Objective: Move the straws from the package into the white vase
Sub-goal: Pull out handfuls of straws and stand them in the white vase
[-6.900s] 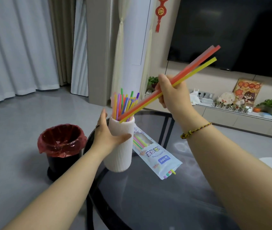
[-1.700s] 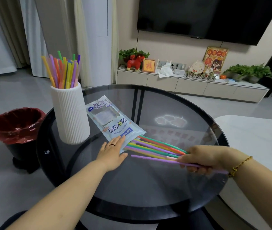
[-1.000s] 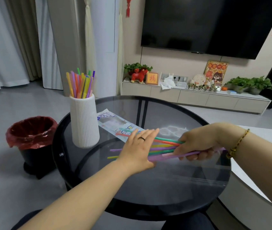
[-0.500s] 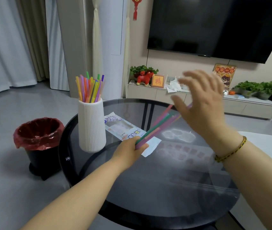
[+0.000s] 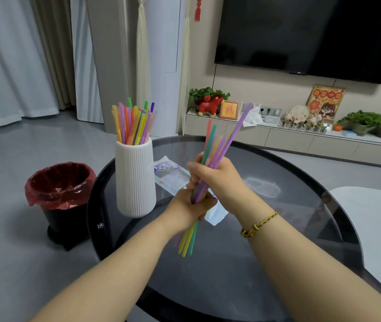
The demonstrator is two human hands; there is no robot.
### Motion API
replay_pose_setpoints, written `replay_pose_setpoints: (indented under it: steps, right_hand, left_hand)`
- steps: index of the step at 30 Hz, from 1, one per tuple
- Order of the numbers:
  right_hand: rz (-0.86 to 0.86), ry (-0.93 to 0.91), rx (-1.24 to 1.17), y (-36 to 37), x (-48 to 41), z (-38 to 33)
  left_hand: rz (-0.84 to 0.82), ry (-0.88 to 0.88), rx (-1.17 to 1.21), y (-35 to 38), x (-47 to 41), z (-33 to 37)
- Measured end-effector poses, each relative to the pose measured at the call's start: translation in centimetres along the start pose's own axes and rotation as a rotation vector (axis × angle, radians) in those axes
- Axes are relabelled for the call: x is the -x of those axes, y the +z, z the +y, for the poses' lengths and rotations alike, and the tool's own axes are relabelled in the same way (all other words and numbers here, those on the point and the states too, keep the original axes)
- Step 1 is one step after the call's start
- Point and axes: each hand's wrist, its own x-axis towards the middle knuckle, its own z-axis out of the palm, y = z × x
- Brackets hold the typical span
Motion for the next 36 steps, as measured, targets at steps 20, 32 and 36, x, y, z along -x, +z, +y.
replay_pose_setpoints:
  steps: [20,32,36]
  right_hand:
    - [-0.014,0.115,-0.051,0.6,-1.0,5.2]
    - [0.196,0.05,-0.085,0.2,-2.0,4.2]
    - [0.25,-0.031,-0.09,0.3,-3.1,2.2]
  left_hand:
    - [-0.066,-0.174,-0.109,0.6,-0.8,-6.2]
    - [0.205,-0.034,-0.129,-4.1,1.6,-6.0]
    - [0.749,0.215,-0.18,-6.7,1.9,-1.5]
